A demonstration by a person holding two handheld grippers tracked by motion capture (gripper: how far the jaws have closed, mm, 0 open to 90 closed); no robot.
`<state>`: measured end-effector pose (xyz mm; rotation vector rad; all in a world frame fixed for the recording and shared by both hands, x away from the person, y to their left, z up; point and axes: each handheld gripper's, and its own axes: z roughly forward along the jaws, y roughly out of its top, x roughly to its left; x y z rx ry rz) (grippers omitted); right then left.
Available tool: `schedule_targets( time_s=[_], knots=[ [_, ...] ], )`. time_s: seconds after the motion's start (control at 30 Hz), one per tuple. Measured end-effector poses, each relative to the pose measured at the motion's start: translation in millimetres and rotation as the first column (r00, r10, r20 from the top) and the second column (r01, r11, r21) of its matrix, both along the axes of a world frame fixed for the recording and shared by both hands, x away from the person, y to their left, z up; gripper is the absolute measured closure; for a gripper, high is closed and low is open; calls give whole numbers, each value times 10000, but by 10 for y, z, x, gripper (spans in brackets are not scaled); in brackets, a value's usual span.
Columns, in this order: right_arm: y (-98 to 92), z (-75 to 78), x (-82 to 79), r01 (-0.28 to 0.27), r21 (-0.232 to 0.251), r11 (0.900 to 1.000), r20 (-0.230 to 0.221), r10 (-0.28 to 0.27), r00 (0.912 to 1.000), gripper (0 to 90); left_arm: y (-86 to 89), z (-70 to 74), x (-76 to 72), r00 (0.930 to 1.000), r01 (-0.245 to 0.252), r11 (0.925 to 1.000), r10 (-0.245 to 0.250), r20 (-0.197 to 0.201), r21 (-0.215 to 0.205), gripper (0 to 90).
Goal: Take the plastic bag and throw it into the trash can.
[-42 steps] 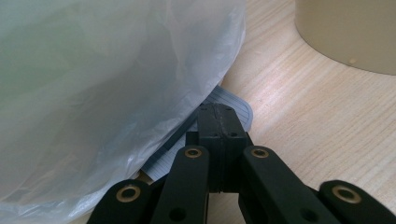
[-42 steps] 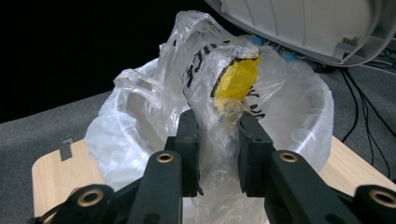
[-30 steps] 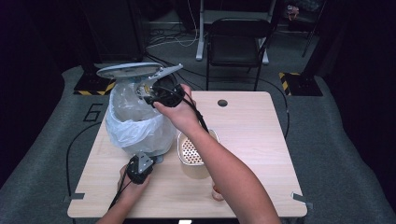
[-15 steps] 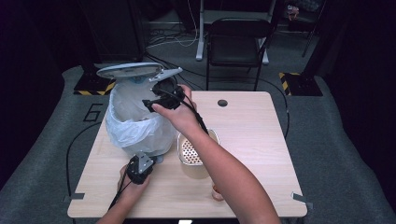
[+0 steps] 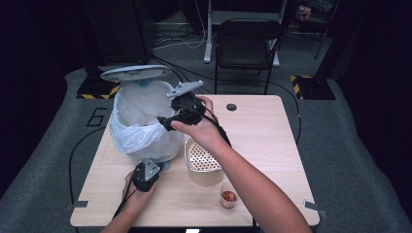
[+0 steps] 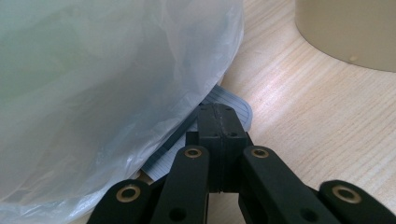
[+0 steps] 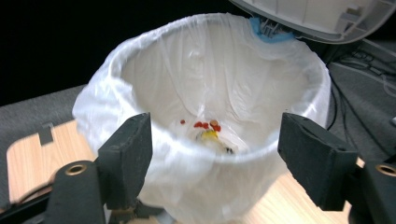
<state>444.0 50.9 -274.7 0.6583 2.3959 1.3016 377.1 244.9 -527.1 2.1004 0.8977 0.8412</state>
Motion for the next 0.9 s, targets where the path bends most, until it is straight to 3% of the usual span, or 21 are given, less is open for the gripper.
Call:
schedule_targets(
  time_s=[0.13,0.27,0.33,0.57,0.63,0.9],
  knots=[
    [-121,-40,-132,-250,-61,9997,108,251,9996,231,-2,-4,1,10000,-12,10000,12,61,-28,900],
    [-356,-113,-331,-488,324,9983,-64,491,9988,228,1,-3,1,10000,35,10000,-34,33,-26,900],
    [-456,-171,-386,-443,264,9987,-95,445,9990,224,-5,-8,-2,10000,-4,10000,4,43,-66,900],
    [-749,-411,-563,123,166,9998,-91,-122,9999,186,-10,-12,-8,10000,-15,9999,14,-42,-122,900],
    [-873,-503,-637,277,456,9986,-245,-266,9993,158,-11,-14,-9,10000,-21,9999,21,-20,-129,900],
    [-1135,-716,-772,869,623,9943,-387,-846,9957,146,-12,-15,-12,10000,-46,9999,45,-42,-132,900]
  ],
)
